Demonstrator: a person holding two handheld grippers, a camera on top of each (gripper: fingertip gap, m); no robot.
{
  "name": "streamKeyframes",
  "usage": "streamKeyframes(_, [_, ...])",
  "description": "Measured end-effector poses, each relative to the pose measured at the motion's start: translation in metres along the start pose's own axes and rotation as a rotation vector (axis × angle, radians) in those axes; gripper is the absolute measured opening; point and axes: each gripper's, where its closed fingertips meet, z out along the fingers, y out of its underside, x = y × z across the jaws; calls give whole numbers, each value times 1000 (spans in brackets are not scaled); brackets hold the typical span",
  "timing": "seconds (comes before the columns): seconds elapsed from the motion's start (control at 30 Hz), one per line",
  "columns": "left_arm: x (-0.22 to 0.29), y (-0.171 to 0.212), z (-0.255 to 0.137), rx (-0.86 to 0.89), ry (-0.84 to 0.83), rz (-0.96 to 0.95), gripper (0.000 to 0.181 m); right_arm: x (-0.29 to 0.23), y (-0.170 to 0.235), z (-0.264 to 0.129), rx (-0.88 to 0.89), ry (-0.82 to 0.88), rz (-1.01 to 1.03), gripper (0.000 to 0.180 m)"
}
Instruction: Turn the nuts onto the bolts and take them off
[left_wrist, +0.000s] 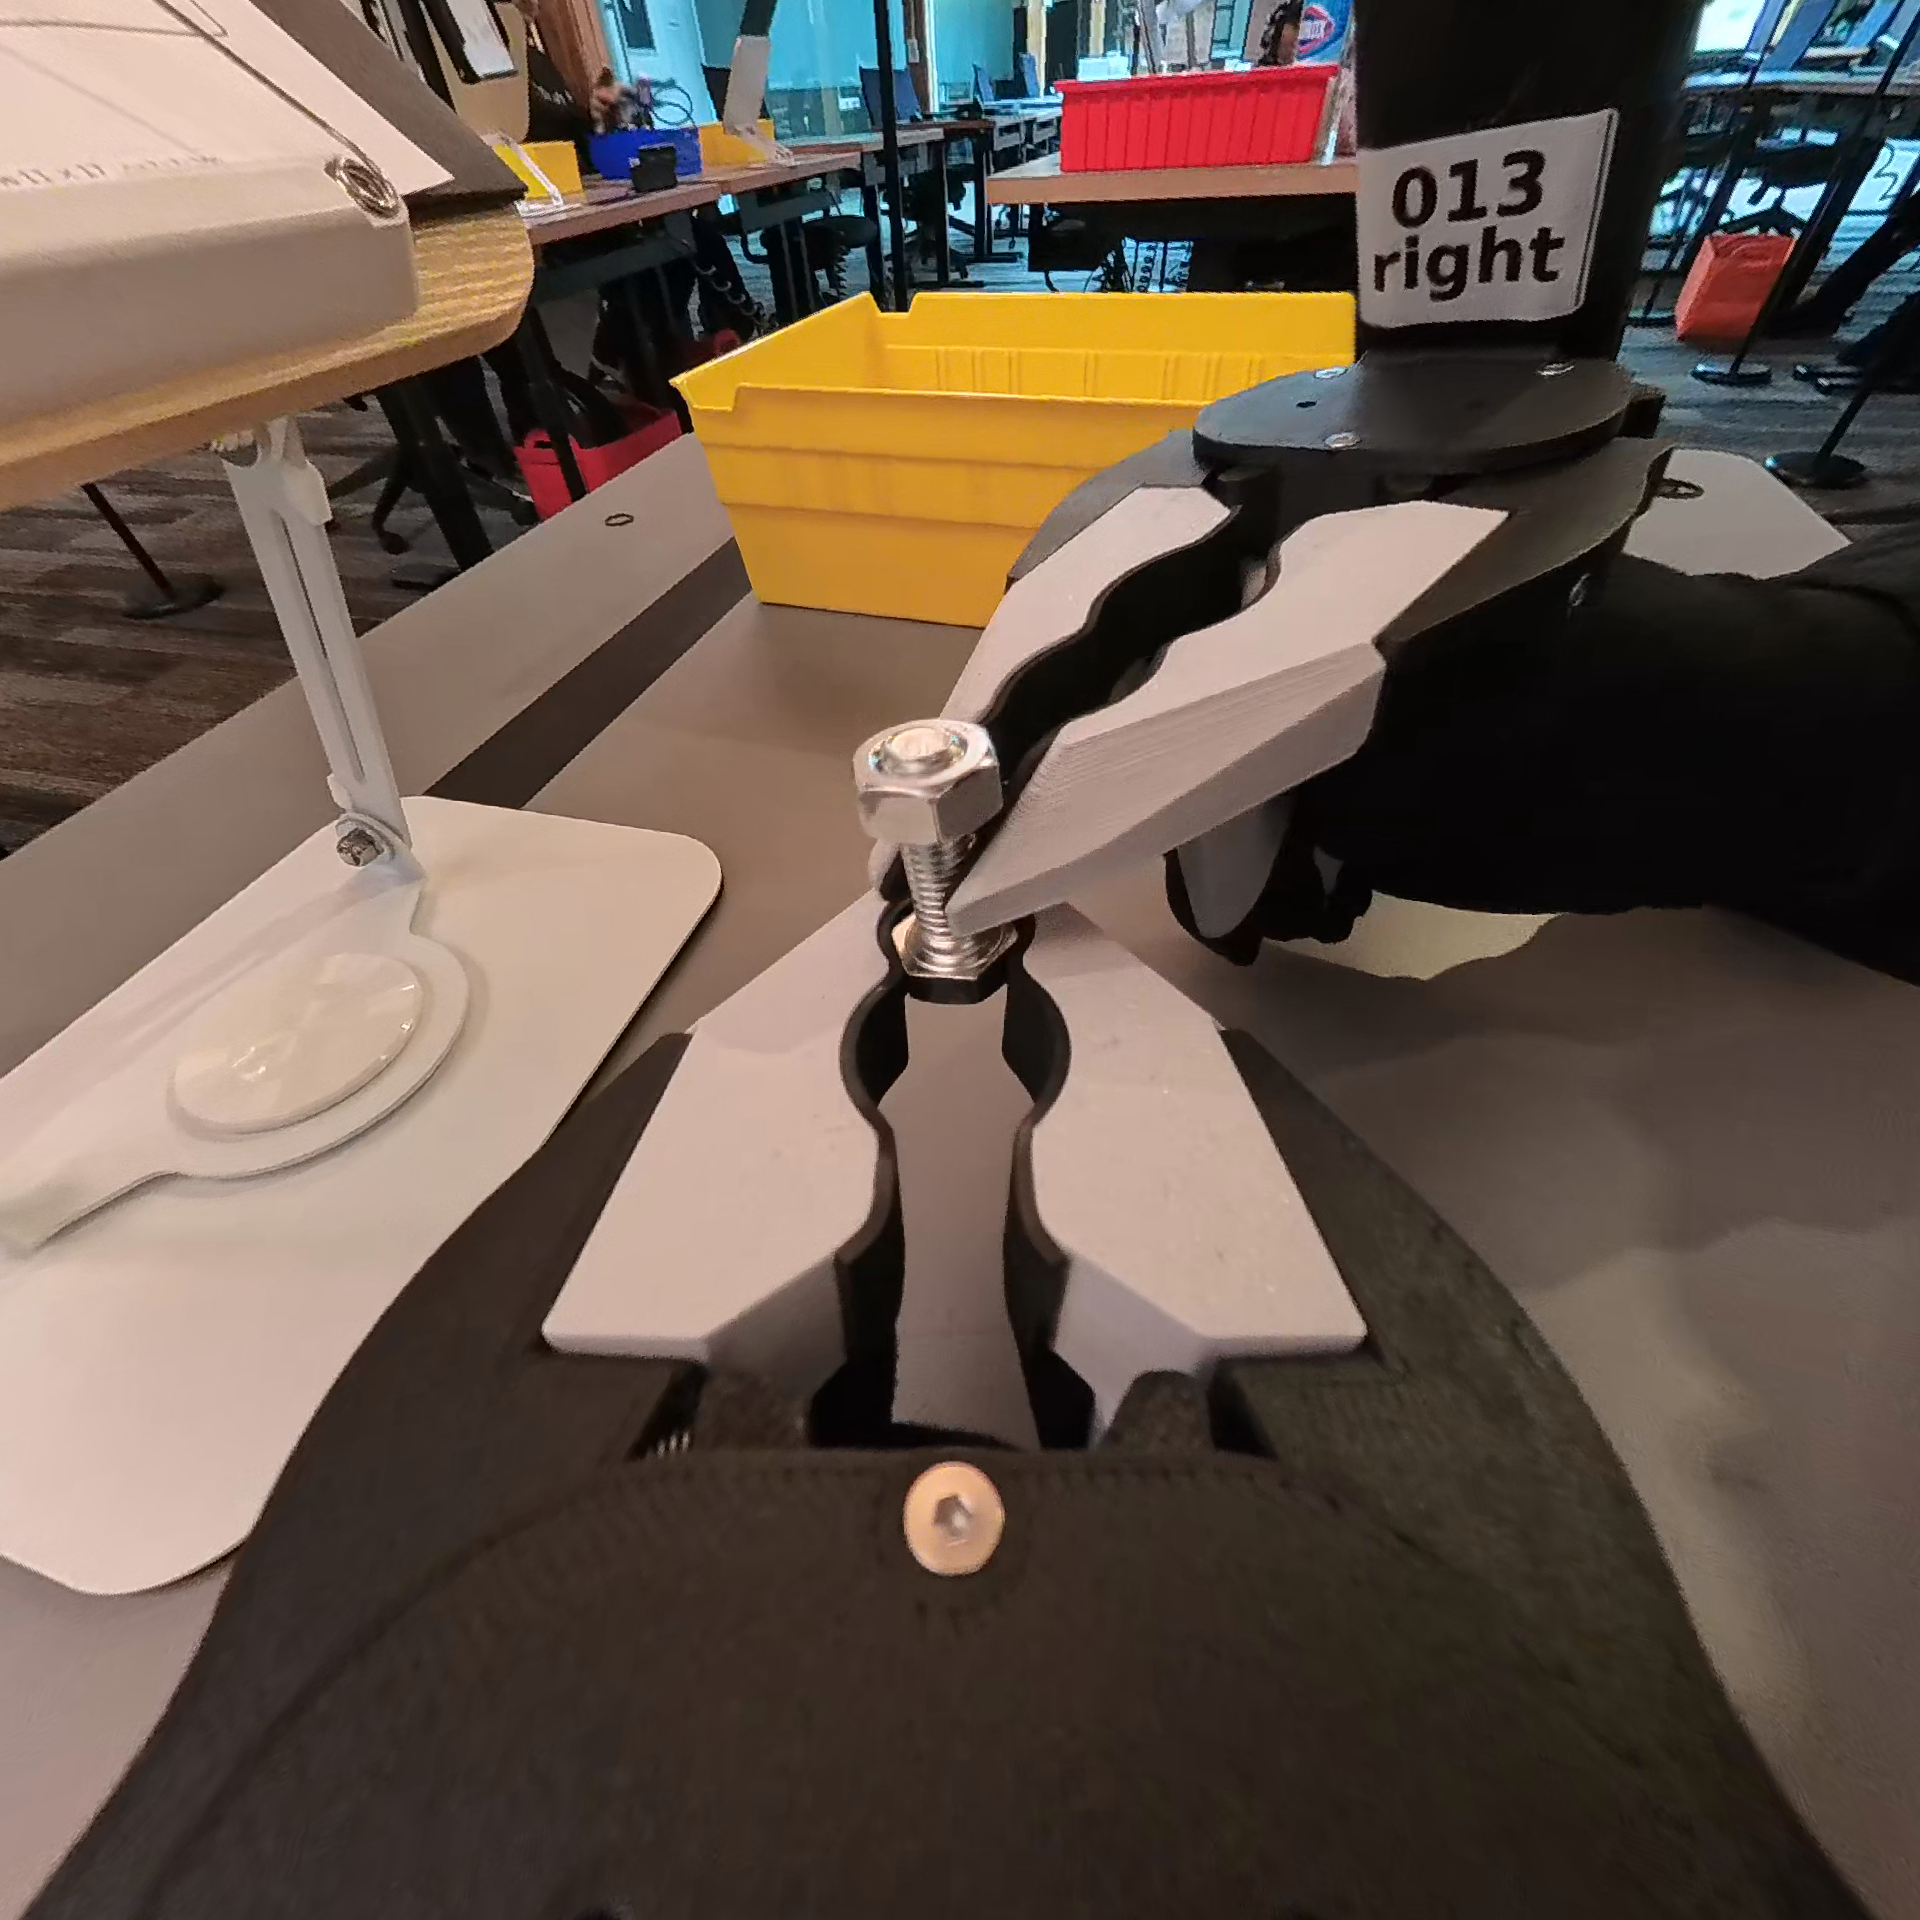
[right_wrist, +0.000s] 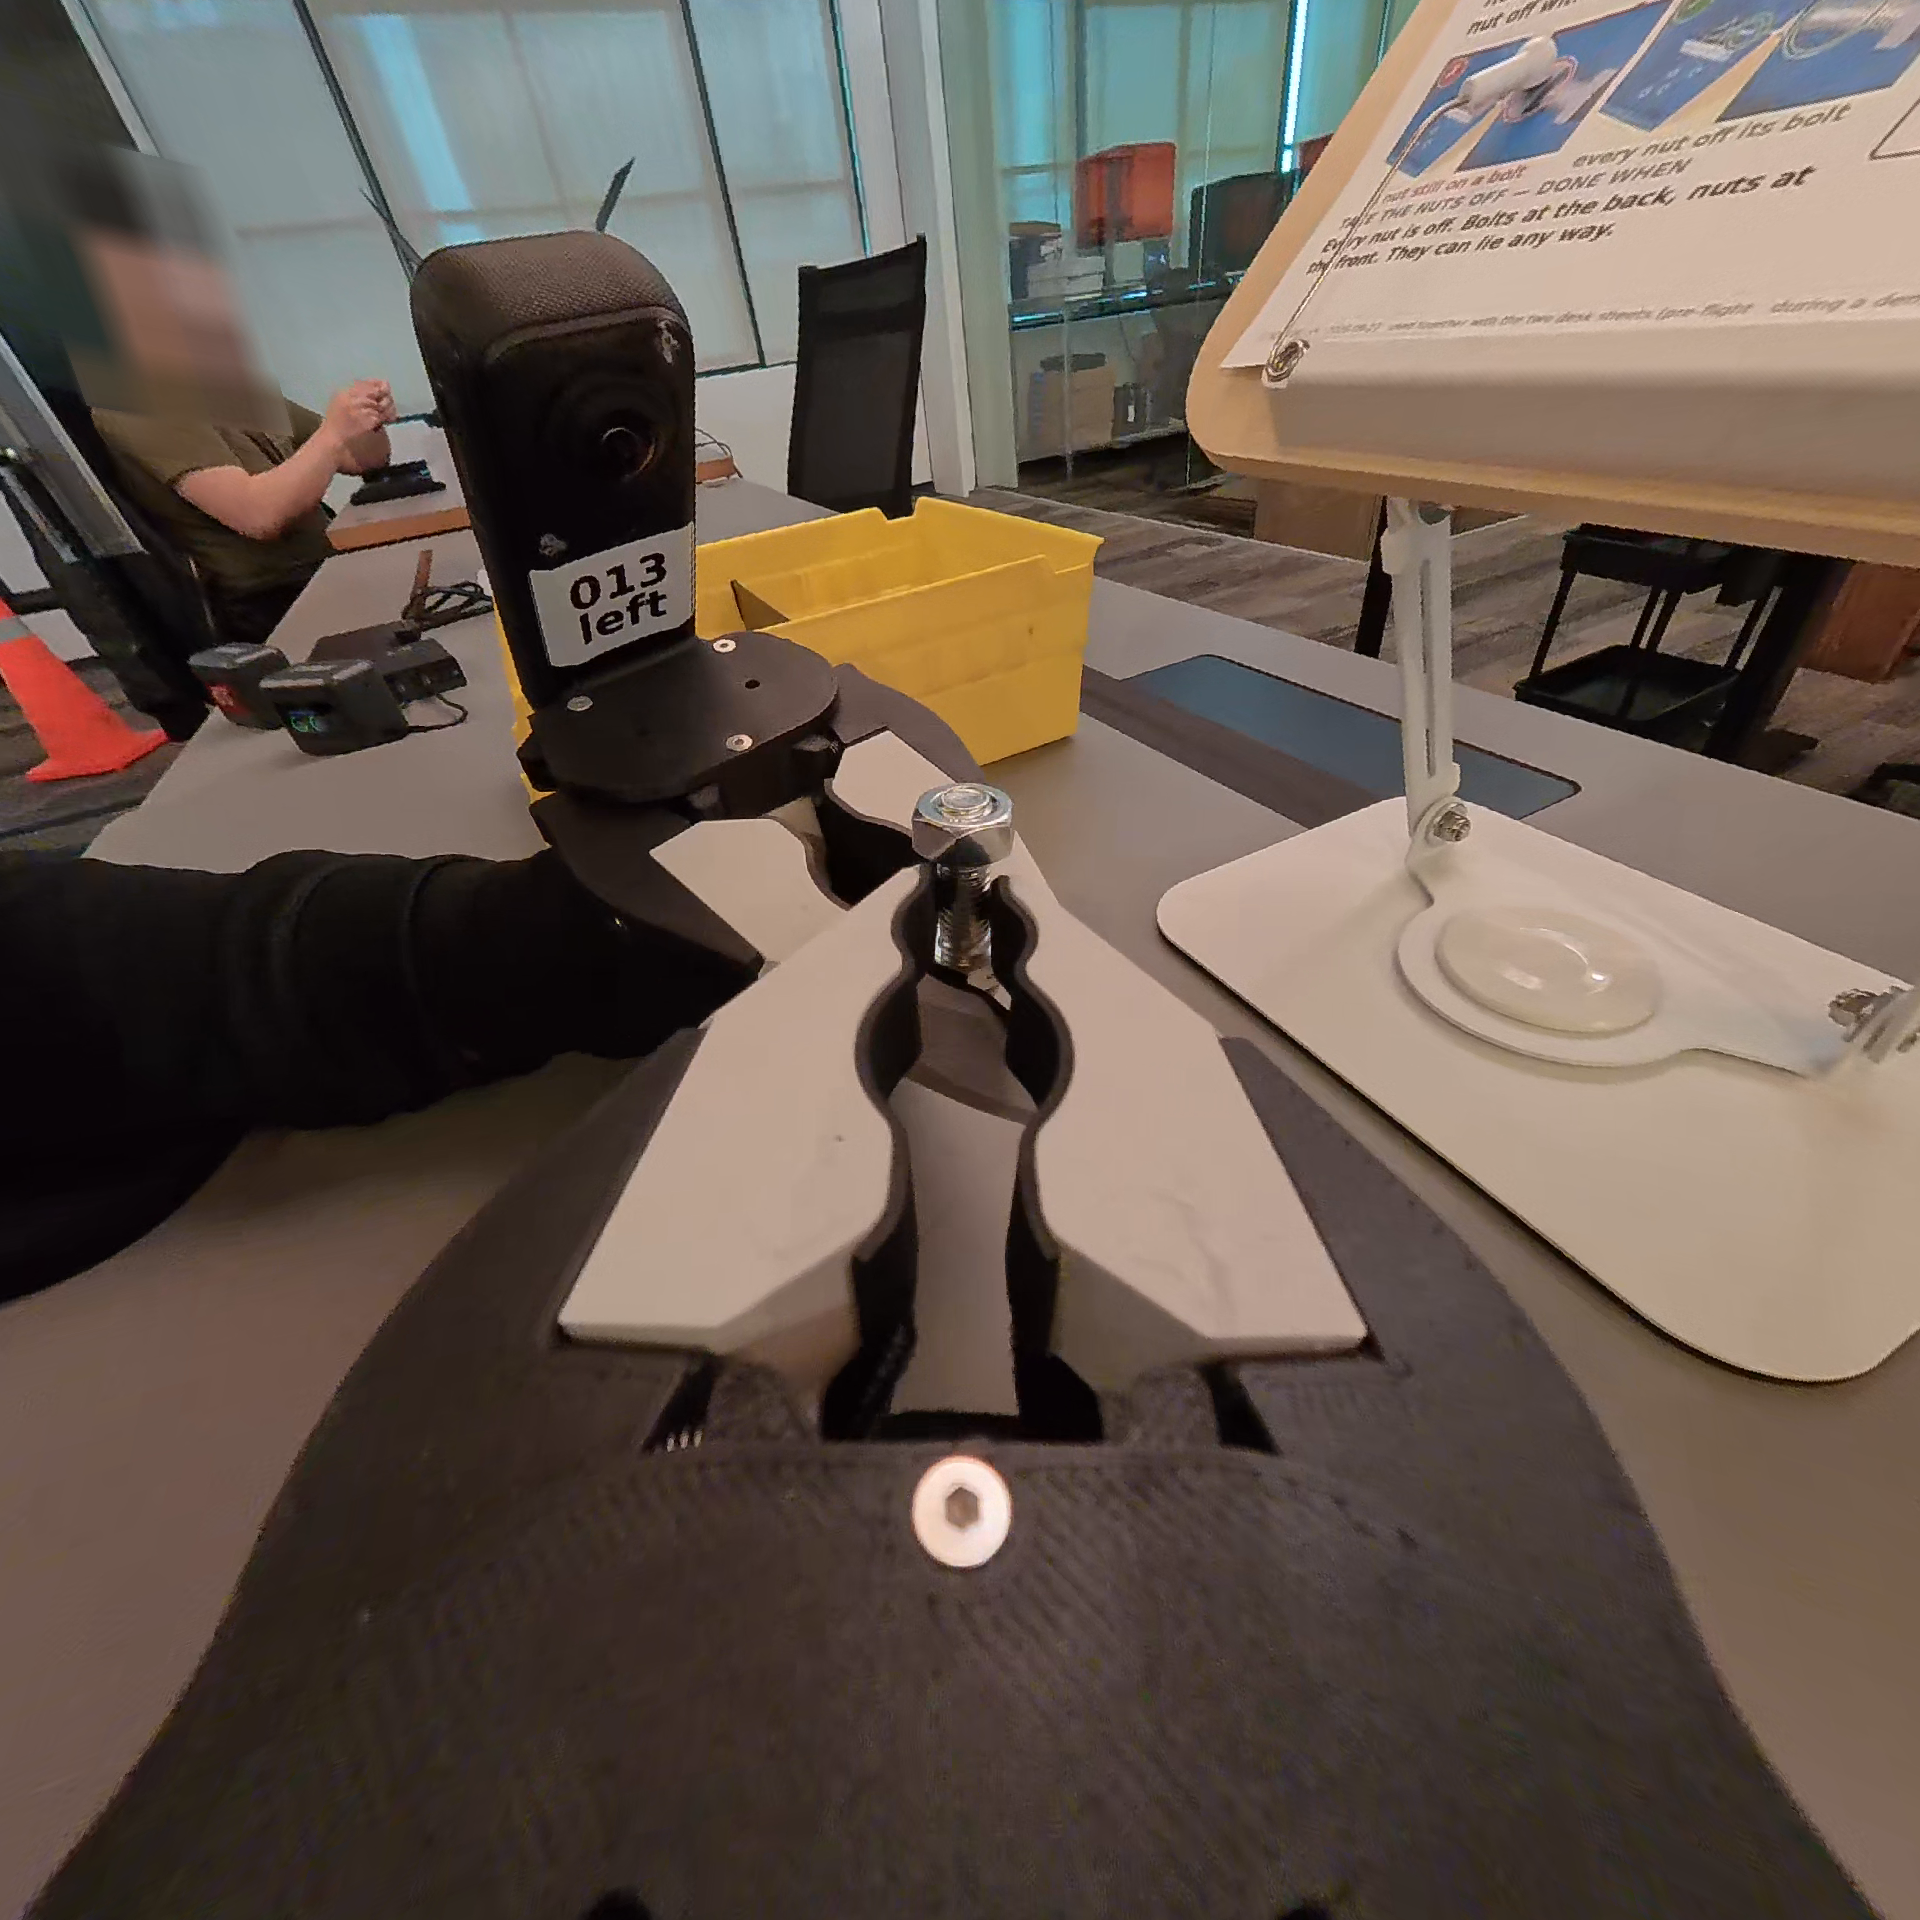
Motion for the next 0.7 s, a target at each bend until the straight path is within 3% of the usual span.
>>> streamKeyframes(0.27, [-1,-7,-1,46,-13,-7,12,1,-5,-2,34,-12,36,7])
streamKeyframes(0.4, [-6,-11,-2,69,-41,-22,31,5,-16,-9,49,-2,40,7])
streamKeyframes(0.5, [-7,-13,-3,78,-48,-26,34,9,-28,-16,62,8,26,7])
streamKeyframes(0.7, [-13,-5,-1,35,-85,-18,32,46,-73,-71,44,140,-40,7])
